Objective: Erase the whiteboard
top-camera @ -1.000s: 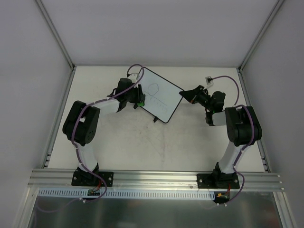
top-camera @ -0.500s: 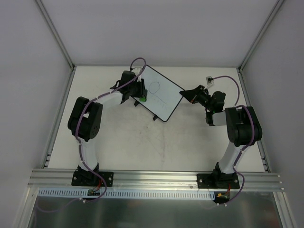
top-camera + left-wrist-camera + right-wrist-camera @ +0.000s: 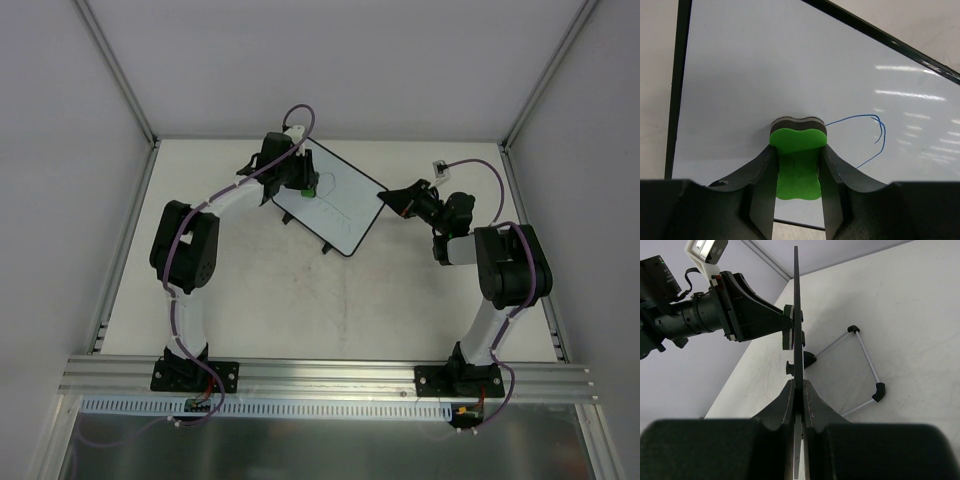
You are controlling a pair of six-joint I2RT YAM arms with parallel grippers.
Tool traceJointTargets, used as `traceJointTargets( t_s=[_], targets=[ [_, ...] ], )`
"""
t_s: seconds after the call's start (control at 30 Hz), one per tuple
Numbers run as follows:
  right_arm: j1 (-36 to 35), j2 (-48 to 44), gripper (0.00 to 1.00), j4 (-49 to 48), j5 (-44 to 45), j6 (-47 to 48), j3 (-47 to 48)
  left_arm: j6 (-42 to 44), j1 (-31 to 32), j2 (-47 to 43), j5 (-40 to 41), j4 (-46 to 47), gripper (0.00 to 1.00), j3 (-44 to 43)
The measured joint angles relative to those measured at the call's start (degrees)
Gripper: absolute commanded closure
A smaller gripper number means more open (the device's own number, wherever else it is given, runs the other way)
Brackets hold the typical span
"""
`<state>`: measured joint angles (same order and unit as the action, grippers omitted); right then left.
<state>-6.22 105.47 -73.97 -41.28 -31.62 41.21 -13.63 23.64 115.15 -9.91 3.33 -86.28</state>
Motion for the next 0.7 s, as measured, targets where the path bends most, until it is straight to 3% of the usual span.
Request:
traceJointTargets(
  t_s=[0.7],
  targets=[
    [0.0,-0.1,1.00,0.2,0.1,-0.1,-0.1,0.1,-1.2,0.0,-2.0,0.8,1.00,2.7]
  ],
)
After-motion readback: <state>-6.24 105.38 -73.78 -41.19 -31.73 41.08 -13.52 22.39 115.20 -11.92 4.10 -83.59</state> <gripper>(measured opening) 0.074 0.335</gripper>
